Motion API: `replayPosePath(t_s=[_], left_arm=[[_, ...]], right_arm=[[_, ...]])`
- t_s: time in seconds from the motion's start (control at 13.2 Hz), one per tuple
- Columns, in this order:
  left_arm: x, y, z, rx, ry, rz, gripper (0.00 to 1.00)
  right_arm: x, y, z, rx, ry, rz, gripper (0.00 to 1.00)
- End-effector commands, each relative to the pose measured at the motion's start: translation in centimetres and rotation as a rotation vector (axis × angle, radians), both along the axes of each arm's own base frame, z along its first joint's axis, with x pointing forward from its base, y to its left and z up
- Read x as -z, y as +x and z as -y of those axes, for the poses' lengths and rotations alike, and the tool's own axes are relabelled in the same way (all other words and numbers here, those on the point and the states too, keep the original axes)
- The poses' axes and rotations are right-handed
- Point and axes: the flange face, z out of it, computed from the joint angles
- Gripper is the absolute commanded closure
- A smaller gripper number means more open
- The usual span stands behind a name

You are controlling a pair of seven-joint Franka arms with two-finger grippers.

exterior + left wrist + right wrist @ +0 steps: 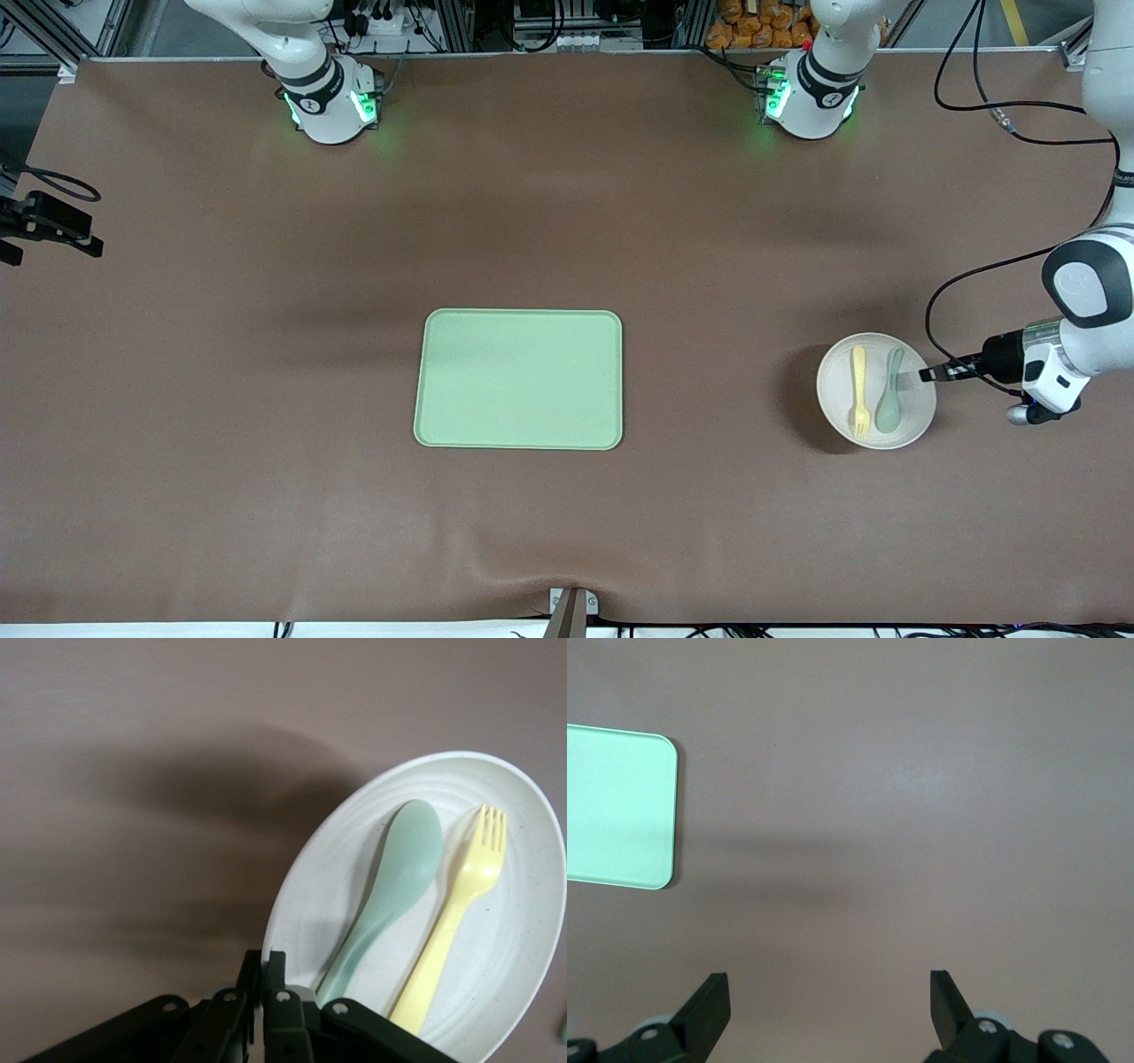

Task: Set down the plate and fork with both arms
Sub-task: 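Slide the plate with the left gripper onto the green tray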

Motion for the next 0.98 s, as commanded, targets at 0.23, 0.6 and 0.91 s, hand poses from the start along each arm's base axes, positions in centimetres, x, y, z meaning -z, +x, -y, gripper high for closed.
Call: replayPosePath(t_s=[0.23,0.6,0.91], left_arm=[[-5.5,2.5,10.8,0.093,-0.098,0.056,1.0],[-6.0,2.2,22.0,0.151,-0.101,0.015,1.0],[-3.7,1.3,29.9,0.193,-0.107,-0.028,1.0]], right_arm=[[-0.3,0.0,0.5,-0.003,-0.007,0.002,0.0],[-0.3,0.0,0.5,-0.003,-0.007,0.002,0.0],[-0.3,0.0,0.5,-0.003,-0.007,0.002,0.0]])
